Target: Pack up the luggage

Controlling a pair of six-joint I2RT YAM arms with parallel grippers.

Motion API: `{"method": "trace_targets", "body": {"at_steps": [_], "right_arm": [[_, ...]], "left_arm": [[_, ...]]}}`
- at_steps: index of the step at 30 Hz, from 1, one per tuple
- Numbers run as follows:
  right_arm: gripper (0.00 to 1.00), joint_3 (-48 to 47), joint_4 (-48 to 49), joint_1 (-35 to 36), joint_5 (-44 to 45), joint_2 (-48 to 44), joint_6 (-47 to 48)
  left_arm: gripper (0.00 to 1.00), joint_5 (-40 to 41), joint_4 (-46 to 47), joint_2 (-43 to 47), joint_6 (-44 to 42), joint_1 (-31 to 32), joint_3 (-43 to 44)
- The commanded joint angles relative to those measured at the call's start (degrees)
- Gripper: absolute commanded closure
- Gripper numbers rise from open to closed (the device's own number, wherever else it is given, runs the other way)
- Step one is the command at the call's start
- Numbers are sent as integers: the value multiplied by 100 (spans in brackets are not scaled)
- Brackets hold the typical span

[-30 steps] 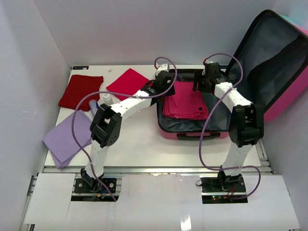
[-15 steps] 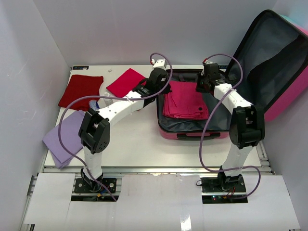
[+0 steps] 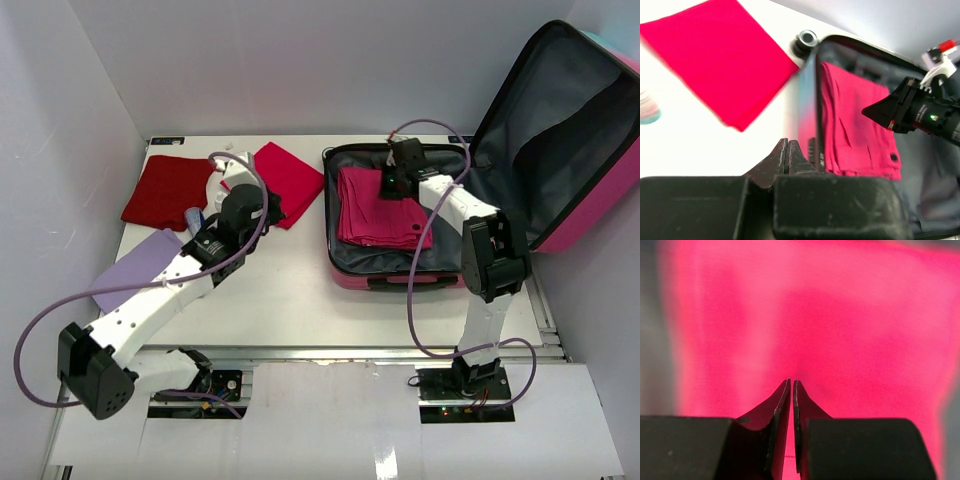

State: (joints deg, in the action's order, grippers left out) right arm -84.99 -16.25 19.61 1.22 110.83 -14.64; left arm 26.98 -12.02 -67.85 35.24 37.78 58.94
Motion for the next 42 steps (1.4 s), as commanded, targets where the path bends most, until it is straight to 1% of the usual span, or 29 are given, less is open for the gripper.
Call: {"method": "trace_targets", "body": {"at_steps": [1, 3, 8, 10, 12, 16, 24, 27, 28, 30, 31, 32, 34, 35, 37, 39, 40, 41, 42], "right_arm": [[88, -952, 151, 695, -308, 385, 226], [89, -1230, 25, 817, -228, 667, 174], [90, -1120, 183, 827, 19, 1034, 57], [90, -1066, 259, 826, -48, 1128, 82], [90, -1071, 365, 826, -305, 1205, 147], [90, -1263, 412, 843, -611, 1318, 321], [90, -1389, 401, 905, -1152, 840, 532], [89, -1470, 103, 967, -1270, 454, 656], [89, -1585, -63, 1008, -1140, 239, 730], [86, -1618, -502, 1124, -889, -82, 840], [85, -1519, -559, 1133, -773, -373, 856], [81, -1407, -572, 1141, -748, -548, 857], [73, -1177, -406, 1232, -754, -929, 981], [66, -1070, -367, 1346, -716, -962, 1050], [60, -1143, -350, 1536, -569, -864, 1198], [58, -1352, -379, 1687, -462, -597, 1278], [54, -1421, -381, 1822, -406, -475, 1310], [49, -1662, -387, 2058, -319, -313, 1421], [47, -1833, -402, 2214, -211, -163, 1547]], "left_arm": [[100, 526, -183, 458, 506, -259, -638], [100, 527, -248, 580, 624, -368, -787], [100, 745, -249, 892, 885, -658, -1247], [100, 755, -223, 996, 963, -742, -1362], [100, 756, -166, 1025, 999, -825, -1431], [100, 747, -110, 1006, 1046, -871, -1534], [100, 827, -143, 984, 1117, -924, -1543], [100, 861, -322, 869, 1331, -1239, -1463], [100, 861, -569, 770, 1545, -1363, -1373], [94, 883, -828, 696, 1853, -1763, -1310], [83, 822, -861, 711, 1977, -1887, -1355], [74, 616, -855, 720, 2035, -2106, -1415], [62, 347, -670, 746, 2118, -2257, -1546], [54, 81, -593, 739, 2111, -2273, -1667], [39, -433, -308, 666, 2051, -2275, -1847], [26, -903, 30, 572, 1956, -2275, -1973], [20, -1191, 158, 543, 1851, -2275, -2035], [15, -1564, 295, 444, 1677, -2275, -2097], [13, -1780, 318, 408, 1576, -2275, -2096]]}}
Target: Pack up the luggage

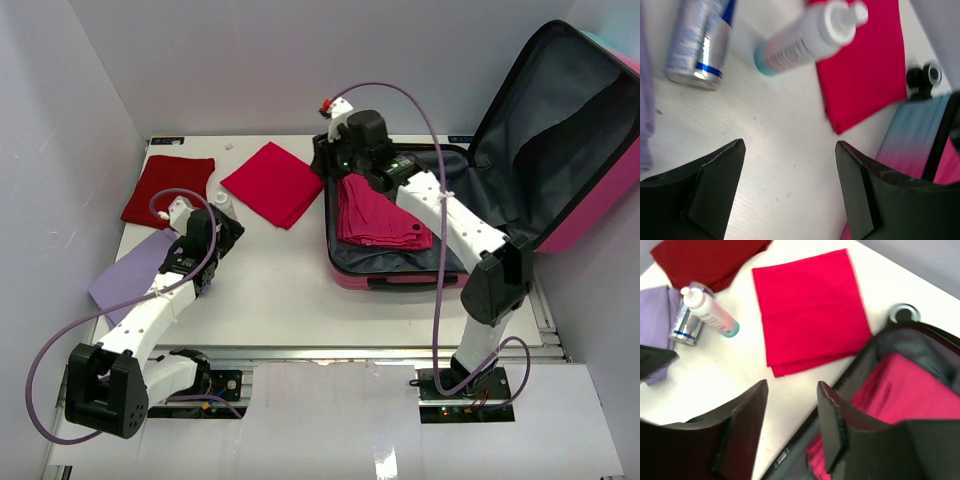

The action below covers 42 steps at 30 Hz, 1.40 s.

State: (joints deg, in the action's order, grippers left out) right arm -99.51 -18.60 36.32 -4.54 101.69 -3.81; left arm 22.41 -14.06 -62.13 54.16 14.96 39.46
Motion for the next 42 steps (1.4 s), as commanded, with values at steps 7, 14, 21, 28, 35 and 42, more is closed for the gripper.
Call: {"method": "trace_targets", "body": {"at_steps": [7, 14, 21, 28, 35, 42], "right_arm": [[43, -1269, -407, 1166, 1295, 1623, 604], [31, -730, -373, 1176, 1421, 1101, 425], [22, 470, 33, 1173, 1975, -24, 425], [19, 1680, 667, 1158, 2313, -1019, 574], [19, 2212, 940, 1095, 2526, -1576, 650], [18, 2561, 1111, 1000, 2623, -2028, 662]], "left_arm": [[10, -725, 705, 231, -1005, 7, -259], [9, 172, 1389, 21, -1677, 6, -247], [10, 523, 2425, -1194, -2620, 7, 223], [9, 730, 3274, -1688, -3254, 7, 202], [9, 809, 3458, -2470, -3397, -2, 522], [13, 826, 3554, -2911, -3534, 7, 754]]}}
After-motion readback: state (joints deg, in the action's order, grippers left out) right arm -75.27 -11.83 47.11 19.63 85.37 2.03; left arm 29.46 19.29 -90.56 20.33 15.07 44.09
